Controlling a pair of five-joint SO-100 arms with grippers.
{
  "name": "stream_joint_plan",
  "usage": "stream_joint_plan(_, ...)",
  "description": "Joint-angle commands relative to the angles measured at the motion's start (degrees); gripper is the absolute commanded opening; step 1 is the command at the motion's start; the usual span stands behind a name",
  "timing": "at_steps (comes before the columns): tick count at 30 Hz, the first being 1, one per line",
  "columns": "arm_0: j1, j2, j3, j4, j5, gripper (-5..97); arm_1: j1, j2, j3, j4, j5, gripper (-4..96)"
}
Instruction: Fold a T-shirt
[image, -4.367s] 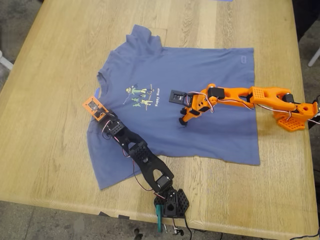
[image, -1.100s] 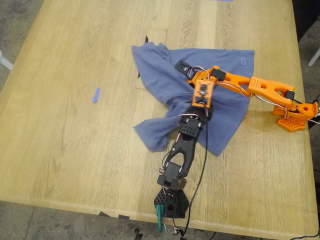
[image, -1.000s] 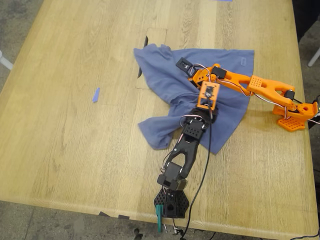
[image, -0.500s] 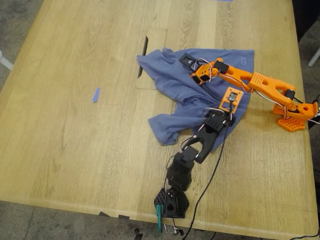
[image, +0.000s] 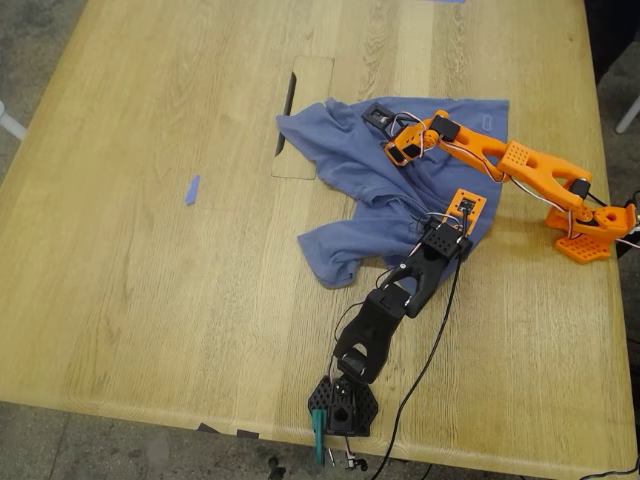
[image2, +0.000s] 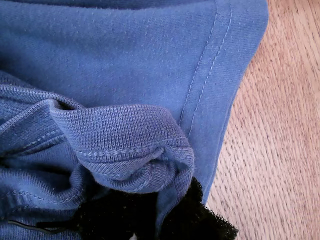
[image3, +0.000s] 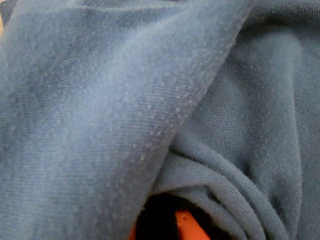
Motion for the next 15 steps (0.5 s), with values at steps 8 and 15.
stream_joint_plan(8,1.93,-3.52,-2.29,4.57,-3.08,35,3.69,3.25,-0.62,1.41,0.44,0.0)
stream_joint_plan(15,-0.18,-1.23,-3.43,11.34,-3.08,59,3.16,3.96,-0.62,2.46,0.44,0.0)
